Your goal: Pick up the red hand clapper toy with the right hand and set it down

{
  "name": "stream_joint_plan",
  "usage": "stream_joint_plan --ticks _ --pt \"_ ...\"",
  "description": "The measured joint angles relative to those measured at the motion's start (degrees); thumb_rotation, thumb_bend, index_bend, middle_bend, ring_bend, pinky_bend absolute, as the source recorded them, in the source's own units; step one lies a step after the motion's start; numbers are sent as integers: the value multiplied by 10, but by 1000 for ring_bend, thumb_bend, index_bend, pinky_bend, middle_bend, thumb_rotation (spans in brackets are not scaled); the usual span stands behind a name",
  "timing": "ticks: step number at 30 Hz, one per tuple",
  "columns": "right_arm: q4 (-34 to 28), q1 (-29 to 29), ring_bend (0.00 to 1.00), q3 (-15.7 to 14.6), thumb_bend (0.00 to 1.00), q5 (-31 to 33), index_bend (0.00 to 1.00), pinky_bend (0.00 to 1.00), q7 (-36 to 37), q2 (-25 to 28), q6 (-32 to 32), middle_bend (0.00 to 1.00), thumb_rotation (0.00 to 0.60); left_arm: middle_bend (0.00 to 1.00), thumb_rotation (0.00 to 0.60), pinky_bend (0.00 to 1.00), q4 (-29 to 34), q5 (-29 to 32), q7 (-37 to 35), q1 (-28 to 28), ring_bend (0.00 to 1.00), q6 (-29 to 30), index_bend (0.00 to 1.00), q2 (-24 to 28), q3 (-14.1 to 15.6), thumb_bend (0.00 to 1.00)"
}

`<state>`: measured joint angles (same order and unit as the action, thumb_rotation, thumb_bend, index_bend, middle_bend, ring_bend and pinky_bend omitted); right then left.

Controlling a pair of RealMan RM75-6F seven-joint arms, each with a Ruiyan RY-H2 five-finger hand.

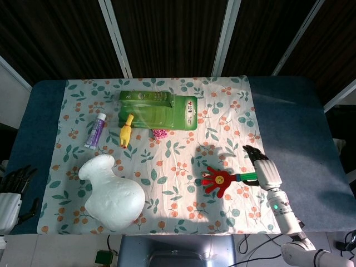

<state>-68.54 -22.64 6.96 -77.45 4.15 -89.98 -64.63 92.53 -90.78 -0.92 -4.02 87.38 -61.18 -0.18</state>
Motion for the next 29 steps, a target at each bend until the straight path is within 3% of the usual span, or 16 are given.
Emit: stream_joint_plan --ticks 3,9,13,17,23,29 --pt "-35 4 3 -6 241 9 0 161 -46 29 6 25 600 0 600 98 0 1 -1 1 0 2 29 0 -1 457" --pt "-139 25 0 -20 208 26 0 6 -119 113 -1 0 600 0 600 98 1 0 0 1 0 3 29 0 -1 458" --pt "-208 50 0 -32 191 24 0 0 -154 164 -37 0 600 0 600 99 1 3 3 1 0 2 29 -1 -2 456" --pt "-252 89 0 -45 189 1 0 0 -182 193 -118 0 600 0 600 94 -2 4 4 3 0 11 29 -4 -6 455" --pt "-270 166 0 -68 188 -59 0 0 -199 209 -255 0 600 0 600 86 -9 8 17 7 0 23 29 -12 -12 457" --pt "-271 195 0 -69 187 -85 0 0 -174 223 -288 0 600 0 600 86 -6 15 35 5 0 13 29 -16 -12 456"
